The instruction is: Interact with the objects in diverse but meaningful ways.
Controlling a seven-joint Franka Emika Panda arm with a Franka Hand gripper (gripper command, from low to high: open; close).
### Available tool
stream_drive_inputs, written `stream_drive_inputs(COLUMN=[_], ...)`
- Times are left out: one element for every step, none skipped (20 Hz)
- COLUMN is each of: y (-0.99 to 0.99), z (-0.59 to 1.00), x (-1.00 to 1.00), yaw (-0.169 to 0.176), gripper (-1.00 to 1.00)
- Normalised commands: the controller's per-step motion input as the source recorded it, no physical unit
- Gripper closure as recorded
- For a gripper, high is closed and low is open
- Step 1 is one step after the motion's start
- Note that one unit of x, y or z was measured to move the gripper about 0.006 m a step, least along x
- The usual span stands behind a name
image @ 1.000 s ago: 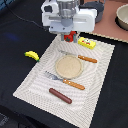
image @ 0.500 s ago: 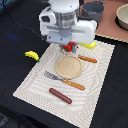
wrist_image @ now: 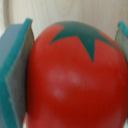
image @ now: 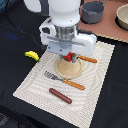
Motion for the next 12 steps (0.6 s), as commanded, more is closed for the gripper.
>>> stream_drive_inputs(y=[-0.09,-0.1,-0.13,-0.11,-0.25,-0.29,-0.14,-0.15,-0.24,-0.22,-0.21,-0.22], z=[-0.21,-0.2,-0.07,0.04,0.3,0.42,0.43,0.44,0.43,0.47,0.54,0.46], x=[0.23,0.24,0.28,0.39,0.19,0.14,0.36,0.33,0.2,0.26,0.27,0.24], yaw=[-0.045,-0.042,-0.032,-0.049,-0.056,-0.035,-0.051,-0.072,-0.083,-0.089,-0.089,-0.089], gripper=[1.0,1.0,1.0,1.0,-1.0,-1.0,-1.0,-1.0,-1.0,-1.0,-1.0,-1.0])
